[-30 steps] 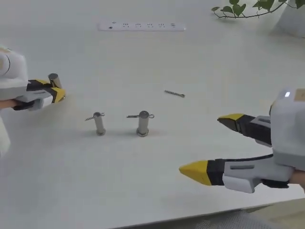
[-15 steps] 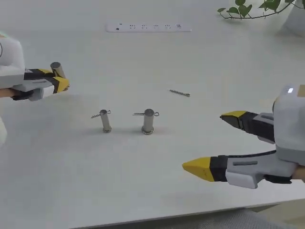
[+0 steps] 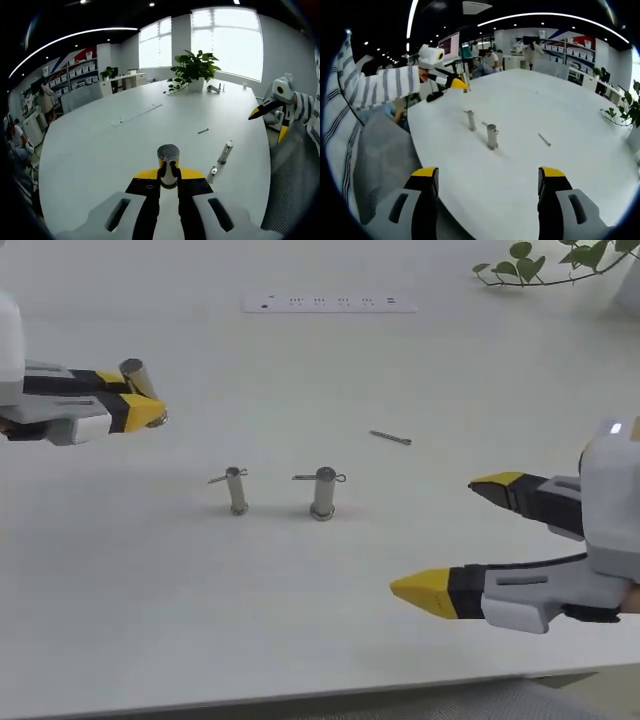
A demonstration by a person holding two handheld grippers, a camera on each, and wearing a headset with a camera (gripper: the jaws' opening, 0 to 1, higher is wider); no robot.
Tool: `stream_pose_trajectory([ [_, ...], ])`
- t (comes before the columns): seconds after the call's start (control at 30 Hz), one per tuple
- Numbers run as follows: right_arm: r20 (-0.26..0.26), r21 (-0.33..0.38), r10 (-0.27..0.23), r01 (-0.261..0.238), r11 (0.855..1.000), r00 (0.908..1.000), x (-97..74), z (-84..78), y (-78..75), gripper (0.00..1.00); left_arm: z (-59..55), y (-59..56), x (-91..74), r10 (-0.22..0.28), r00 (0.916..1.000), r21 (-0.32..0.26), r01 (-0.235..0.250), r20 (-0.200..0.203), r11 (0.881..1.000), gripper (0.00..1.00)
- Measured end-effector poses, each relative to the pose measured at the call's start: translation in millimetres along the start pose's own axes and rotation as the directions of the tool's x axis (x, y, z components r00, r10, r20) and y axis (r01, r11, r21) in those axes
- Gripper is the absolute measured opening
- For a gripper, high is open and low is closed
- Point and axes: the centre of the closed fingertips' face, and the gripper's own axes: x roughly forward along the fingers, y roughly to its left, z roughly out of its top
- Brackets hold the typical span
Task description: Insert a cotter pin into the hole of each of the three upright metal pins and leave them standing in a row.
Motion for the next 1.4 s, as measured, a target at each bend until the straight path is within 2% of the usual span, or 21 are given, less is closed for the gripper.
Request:
stream_pose_trajectory([
  [0.17,-0.002,0.000,0.001,-0.001,1.000,1.0000,-1.1,-1.5,-0.2,0.83,3.7,-30.3,-6.5,-0.109,0.9939,0.080,0.110,-0.016,0.991,0.10],
  [0.2,-0.003,0.000,0.000,0.000,1.000,1.0000,-1.3,-1.9,-0.6,0.83,3.7,-38.1,-6.6,-0.131,0.9912,0.067,0.132,-0.020,0.989,0.10],
  [0.23,-0.003,0.001,0.000,0.000,1.000,1.0000,-1.4,-2.3,-0.8,0.83,3.4,-41.8,-6.3,-0.136,0.9904,0.079,0.138,-0.025,0.987,0.10],
  [0.33,-0.009,0.001,-0.003,0.003,1.000,1.0000,-2.1,-4.4,-1.9,0.83,4.0,-63.5,-5.2,-0.205,0.9783,0.089,0.207,-0.027,0.974,0.10],
  [0.37,-0.010,0.002,-0.004,0.004,1.000,0.9999,-2.3,-5.2,-2.3,0.83,4.5,-70.2,-5.0,-0.228,0.9734,0.115,0.229,-0.026,0.967,0.10],
  [0.43,-0.014,0.008,-0.008,0.008,1.000,0.9999,-3.0,-7.1,-3.8,0.83,3.2,-73.7,-5.1,-0.249,0.9681,0.114,0.250,-0.026,0.961,0.10],
  [0.53,-0.021,0.015,-0.015,0.015,1.000,0.9997,-5.3,-10.3,-6.6,0.83,1.4,-84.0,-3.5,-0.318,0.9477,0.145,0.318,-0.023,0.937,0.10],
  [0.57,-0.022,0.015,-0.018,0.018,1.000,0.9996,-5.9,-10.9,-7.5,0.83,0.2,-85.8,-2.3,-0.326,0.9450,0.145,0.326,-0.029,0.934,0.10],
  [0.6,-0.025,0.018,-0.022,0.022,1.000,0.9995,-6.6,-11.9,-8.7,0.83,-2.1,-90.6,-1.1,-0.350,0.9360,0.160,0.351,-0.039,0.922,0.10],
  [0.67,-0.028,0.020,-0.027,0.027,0.999,0.9993,-7.4,-13.2,-10.2,0.83,-5.7,-96.0,1.5,-0.369,0.9275,0.190,0.373,-0.059,0.908,0.10],
  [0.7,-0.028,0.022,-0.035,0.035,0.999,0.9990,-8.0,-14.3,-12.1,0.83,-7.7,-100.7,3.4,-0.392,0.9179,0.204,0.396,-0.063,0.895,0.10],
  [0.73,-0.027,0.023,-0.042,0.043,0.999,0.9987,-8.2,-15.1,-13.8,0.83,-9.6,-102.8,5.2,-0.395,0.9163,0.202,0.400,-0.064,0.894,0.10],
  [0.83,-0.036,0.043,-0.050,0.052,0.998,0.9981,-9.7,-21.0,-17.1,0.83,-13.9,-114.6,11.2,-0.428,0.9003,0.211,0.435,-0.081,0.876,0.10],
  [0.97,-0.045,0.058,-0.057,0.060,0.997,0.9973,-11.6,-25.8,-19.8,0.83,-22.8,-122.3,17.2,-0.462,0.8798,0.224,0.475,-0.110,0.851,0.10],
  [1.0,-0.049,0.061,-0.061,0.064,0.996,0.9969,-12.2,-26.8,-20.8,0.83,-25.7,-125.2,18.6,-0.478,0.8701,0.227,0.493,-0.120,0.840,0.10],
  [1.07,-0.056,0.063,-0.068,0.071,0.995,0.9961,-13.3,-28.2,-22.7,0.83,-31.0,-128.4,21.2,-0.489,0.8594,0.252,0.511,-0.148,0.821,0.10],
  [1.17,-0.060,0.067,-0.074,0.078,0.995,0.9955,-14.1,-29.2,-24.4,0.83,-33.7,-132.4,24.5,-0.509,0.8469,0.256,0.532,-0.155,0.807,0.10],
  [1.2,-0.062,0.071,-0.076,0.080,0.994,0.9952,-14.3,-30.0,-24.8,0.83,-35.0,-135.3,25.7,-0.523,0.8372,0.265,0.547,-0.160,0.794,0.10],
  [1.23,-0.065,0.072,-0.077,0.081,0.994,0.9950,-14.5,-30.6,-24.9,0.83,-36.6,-136.4,27.0,-0.528,0.8324,0.266,0.554,-0.169,0.789,0.10],
  [1.27,-0.070,0.072,-0.077,0.082,0.994,0.9946,-14.5,-31.8,-24.9,0.83,-38.8,-138.4,28.6,-0.534,0.8255,0.275,0.564,-0.181,0.778,0.10],
  [1.4,-0.083,0.074,-0.077,0.084,0.994,0.9935,-14.0,-34.9,-24.8,0.83,-46.5,-143.2,32.9,-0.560,0.8021,0.279,0.597,-0.208,0.752,0.10],
])
